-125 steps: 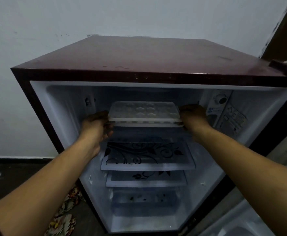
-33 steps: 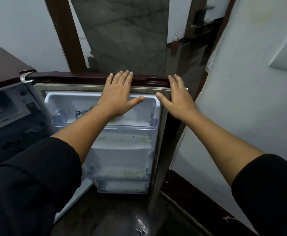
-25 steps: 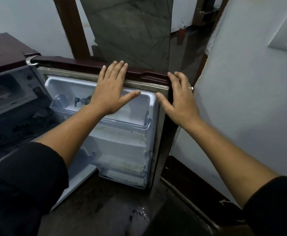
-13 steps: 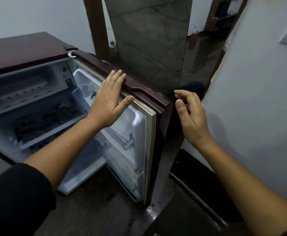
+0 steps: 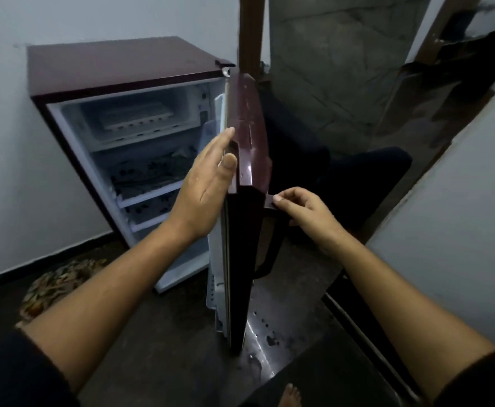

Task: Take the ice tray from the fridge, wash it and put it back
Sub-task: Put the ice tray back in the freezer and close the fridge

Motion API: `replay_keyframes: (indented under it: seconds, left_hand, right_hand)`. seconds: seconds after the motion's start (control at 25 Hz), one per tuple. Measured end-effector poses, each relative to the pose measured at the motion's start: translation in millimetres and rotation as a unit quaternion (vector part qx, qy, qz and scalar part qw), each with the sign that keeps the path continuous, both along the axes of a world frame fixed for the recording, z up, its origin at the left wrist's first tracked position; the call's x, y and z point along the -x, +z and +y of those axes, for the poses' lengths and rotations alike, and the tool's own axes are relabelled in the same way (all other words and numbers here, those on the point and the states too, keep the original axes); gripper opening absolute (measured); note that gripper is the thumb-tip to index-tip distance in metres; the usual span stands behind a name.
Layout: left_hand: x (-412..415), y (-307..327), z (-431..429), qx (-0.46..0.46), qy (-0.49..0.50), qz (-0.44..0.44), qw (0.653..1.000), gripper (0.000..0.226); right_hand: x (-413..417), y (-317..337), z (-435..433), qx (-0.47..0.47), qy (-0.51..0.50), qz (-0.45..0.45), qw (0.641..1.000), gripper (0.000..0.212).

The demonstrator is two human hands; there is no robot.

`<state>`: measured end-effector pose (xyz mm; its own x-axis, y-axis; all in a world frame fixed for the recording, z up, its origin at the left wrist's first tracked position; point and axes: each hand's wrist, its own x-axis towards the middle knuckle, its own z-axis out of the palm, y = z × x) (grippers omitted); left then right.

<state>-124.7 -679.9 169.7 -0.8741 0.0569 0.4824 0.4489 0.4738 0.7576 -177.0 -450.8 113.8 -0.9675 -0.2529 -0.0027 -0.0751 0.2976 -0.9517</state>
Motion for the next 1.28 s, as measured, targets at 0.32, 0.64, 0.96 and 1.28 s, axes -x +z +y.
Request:
replay_keyframes:
  seconds: [0.32,0.64,0.96,1.28]
  left_hand:
    - [-14.8,2.0,-90.6,0.064,0.188,0.020,0.980,0.076]
    - [41.7,5.9,-202.0,0.131,0.394,-0.032,0.909,0.086]
    - [106.7,10.6,-289.5,0.211,0.490,-0.093,0.841,0.083]
    - [155.5,11.3,-343.9,0.256,0.506,-0.103,0.817,0.091]
  right_hand:
    - [1.6,4.0,-134.8,-0.008,0.144,-0.082,0.986,0.052]
    - [28.9,-6.8,-267.9,-0.009,0.204,-0.075,0.976,0.061]
    - [62.0,-19.5,-376.1,-0.039,0.141,0.012,0.989,0.073]
    - [93.6,-22.3,-433.8,-0.060,0.106,0.049,0.991,0.072]
